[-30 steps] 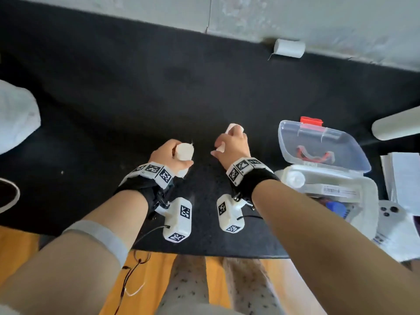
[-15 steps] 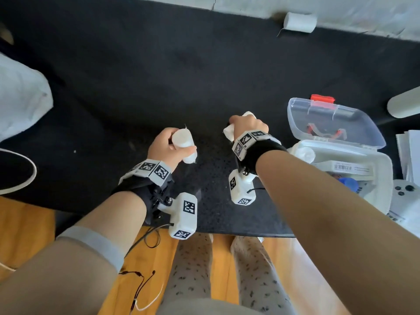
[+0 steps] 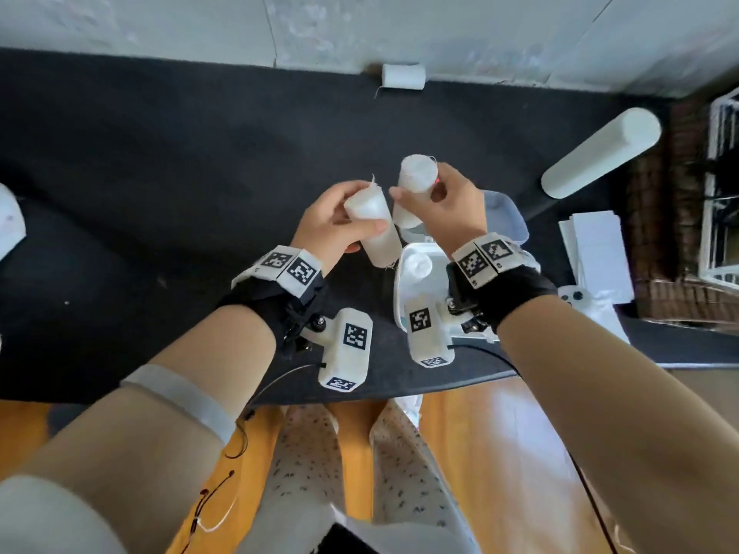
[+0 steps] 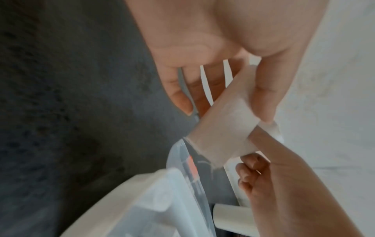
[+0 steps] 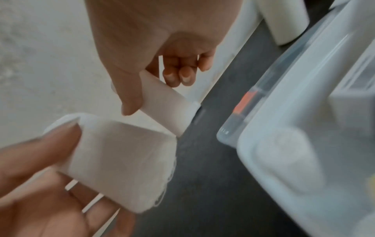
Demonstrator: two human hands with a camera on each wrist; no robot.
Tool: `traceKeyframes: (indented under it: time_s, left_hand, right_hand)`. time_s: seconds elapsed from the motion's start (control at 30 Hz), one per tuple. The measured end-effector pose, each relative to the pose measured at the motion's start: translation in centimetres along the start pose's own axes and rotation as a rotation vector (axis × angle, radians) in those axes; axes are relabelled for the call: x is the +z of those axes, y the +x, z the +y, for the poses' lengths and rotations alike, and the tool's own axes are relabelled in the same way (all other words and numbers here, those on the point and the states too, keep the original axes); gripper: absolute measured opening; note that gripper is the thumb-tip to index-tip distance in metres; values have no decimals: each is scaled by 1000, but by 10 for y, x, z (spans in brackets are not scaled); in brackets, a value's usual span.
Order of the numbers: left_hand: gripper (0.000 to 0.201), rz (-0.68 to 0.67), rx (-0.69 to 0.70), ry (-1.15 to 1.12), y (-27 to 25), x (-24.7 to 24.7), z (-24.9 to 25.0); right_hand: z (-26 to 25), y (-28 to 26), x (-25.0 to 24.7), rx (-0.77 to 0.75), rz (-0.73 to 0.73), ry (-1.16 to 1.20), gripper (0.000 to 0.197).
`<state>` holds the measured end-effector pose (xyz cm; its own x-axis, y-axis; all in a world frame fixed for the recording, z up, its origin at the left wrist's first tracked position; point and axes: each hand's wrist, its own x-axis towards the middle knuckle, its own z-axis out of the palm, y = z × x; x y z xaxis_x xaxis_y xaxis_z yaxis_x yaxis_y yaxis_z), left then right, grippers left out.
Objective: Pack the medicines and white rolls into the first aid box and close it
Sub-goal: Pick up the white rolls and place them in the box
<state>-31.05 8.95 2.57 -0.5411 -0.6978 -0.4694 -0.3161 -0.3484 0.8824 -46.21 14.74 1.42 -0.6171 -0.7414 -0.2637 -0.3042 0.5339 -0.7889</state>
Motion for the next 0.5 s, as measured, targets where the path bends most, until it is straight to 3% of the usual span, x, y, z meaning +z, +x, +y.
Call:
traceKeyframes:
  time_s: [0.2, 0.4, 0.5]
  left_hand:
    - [52, -64, -53, 83, -8, 58, -6]
    - [46, -36, -5, 314, -8, 83, -28]
    - [41, 42, 71, 382, -3, 89, -35]
  right_hand:
    - [42, -24, -61, 87, -30, -78, 17]
    - [76, -34, -65, 145, -72, -171, 35]
    - [82, -36, -66, 122, -145, -263, 37]
